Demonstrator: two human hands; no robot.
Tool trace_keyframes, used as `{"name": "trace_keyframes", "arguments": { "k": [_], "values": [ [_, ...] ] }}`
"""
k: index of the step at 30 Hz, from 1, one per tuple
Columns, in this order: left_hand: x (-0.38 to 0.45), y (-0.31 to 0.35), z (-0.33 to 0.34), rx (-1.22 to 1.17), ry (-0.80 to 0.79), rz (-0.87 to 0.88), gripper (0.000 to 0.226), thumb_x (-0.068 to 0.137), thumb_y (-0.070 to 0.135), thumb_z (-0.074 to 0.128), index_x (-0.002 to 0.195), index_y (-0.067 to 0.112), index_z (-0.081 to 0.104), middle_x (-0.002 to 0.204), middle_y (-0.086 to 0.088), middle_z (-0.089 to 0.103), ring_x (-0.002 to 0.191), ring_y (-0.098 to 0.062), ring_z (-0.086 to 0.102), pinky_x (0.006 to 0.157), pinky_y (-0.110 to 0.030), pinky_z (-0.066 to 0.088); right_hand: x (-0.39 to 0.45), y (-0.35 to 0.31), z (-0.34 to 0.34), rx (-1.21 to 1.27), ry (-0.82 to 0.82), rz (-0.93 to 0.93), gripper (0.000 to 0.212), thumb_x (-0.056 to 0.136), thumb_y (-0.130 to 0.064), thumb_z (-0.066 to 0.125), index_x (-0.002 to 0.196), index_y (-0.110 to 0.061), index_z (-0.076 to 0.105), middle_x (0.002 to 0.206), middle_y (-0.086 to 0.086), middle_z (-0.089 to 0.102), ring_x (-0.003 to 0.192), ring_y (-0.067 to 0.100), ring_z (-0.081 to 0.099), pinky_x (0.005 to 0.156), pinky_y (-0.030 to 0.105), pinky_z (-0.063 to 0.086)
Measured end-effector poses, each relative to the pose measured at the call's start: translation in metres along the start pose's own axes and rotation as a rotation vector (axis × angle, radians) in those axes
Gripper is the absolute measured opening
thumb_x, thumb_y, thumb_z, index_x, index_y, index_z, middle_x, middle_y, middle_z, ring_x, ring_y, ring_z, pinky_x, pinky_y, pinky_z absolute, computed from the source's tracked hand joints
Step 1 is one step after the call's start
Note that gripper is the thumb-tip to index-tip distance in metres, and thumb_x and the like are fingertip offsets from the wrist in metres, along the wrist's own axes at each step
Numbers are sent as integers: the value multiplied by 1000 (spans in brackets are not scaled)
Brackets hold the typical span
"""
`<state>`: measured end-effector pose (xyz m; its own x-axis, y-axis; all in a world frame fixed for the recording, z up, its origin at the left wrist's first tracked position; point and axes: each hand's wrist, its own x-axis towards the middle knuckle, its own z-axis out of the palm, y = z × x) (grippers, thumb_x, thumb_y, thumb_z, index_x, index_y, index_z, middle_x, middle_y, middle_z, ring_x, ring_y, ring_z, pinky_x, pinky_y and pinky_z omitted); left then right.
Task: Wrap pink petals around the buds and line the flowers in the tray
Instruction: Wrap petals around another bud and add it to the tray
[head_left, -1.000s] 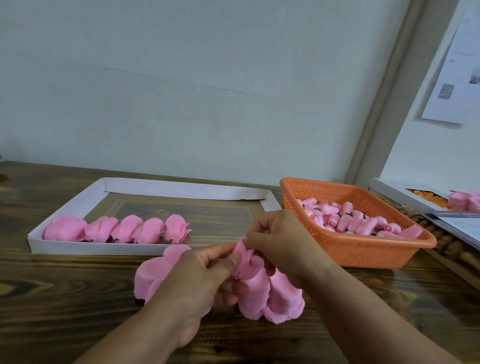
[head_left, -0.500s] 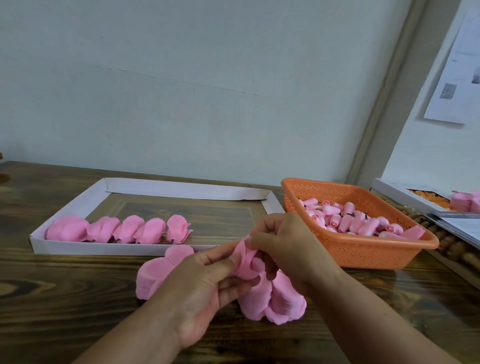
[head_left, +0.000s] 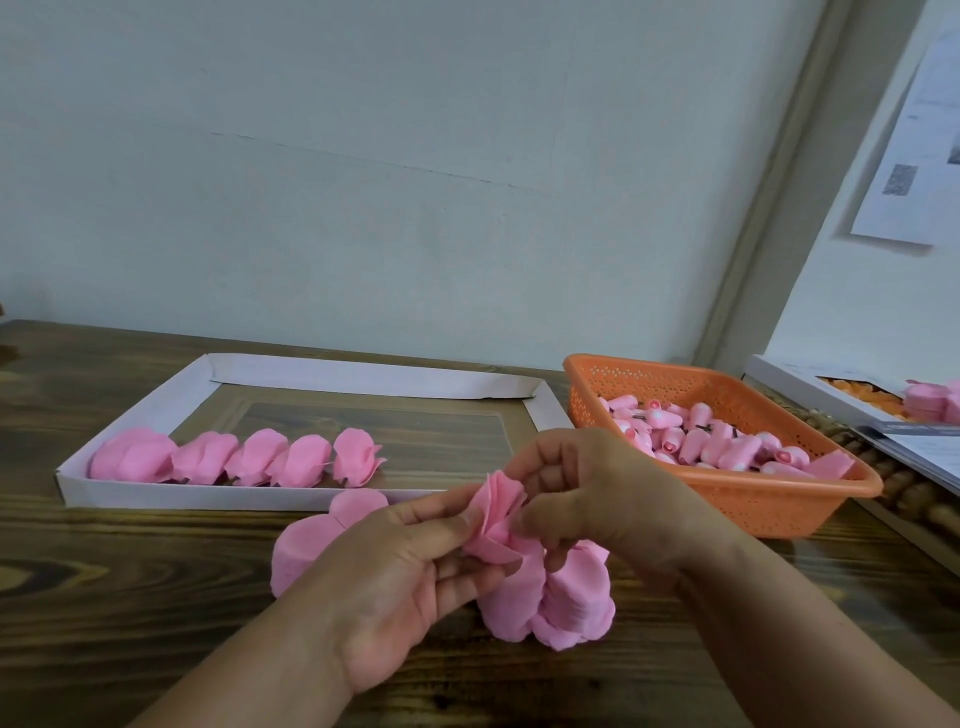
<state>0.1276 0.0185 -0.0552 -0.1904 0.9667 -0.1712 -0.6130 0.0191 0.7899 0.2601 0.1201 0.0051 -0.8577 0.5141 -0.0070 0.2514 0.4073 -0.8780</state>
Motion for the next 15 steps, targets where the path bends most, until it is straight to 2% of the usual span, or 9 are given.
{"name": "trace_keyframes", "arguments": {
  "k": [4,8,11,15],
  "values": [
    [-1,1,1,-5,-10,-15,23,78,2,61,95,1,75,104,-21,71,87,-28,73,60,-29,59,1,0,-1,-59,-31,-17,18,74,9,64,82,-7,64,75,22,68,55,17,59,55,31,54],
    [-2,2,2,-1,-25,-28,23,78,2,61,96,2,75,105,-21,71,90,-29,72,63,-30,60,3,1,1,-110,17,-12,13,75,6,66,82,-5,62,64,12,67,51,14,58,54,32,52],
    [-2,3,2,11,-37,-32,24,77,1,60,95,3,76,105,-20,71,93,-29,71,69,-32,61,5,1,3,-153,73,-3,10,77,-3,70,79,-7,62,53,0,63,44,10,55,46,26,49],
    [-3,3,1,13,-38,-26,24,75,4,62,95,4,76,105,-22,71,95,-30,71,69,-32,61,6,1,6,-177,137,-1,13,81,-10,69,72,-10,60,46,-2,60,40,7,51,41,20,43]
  ]
}}
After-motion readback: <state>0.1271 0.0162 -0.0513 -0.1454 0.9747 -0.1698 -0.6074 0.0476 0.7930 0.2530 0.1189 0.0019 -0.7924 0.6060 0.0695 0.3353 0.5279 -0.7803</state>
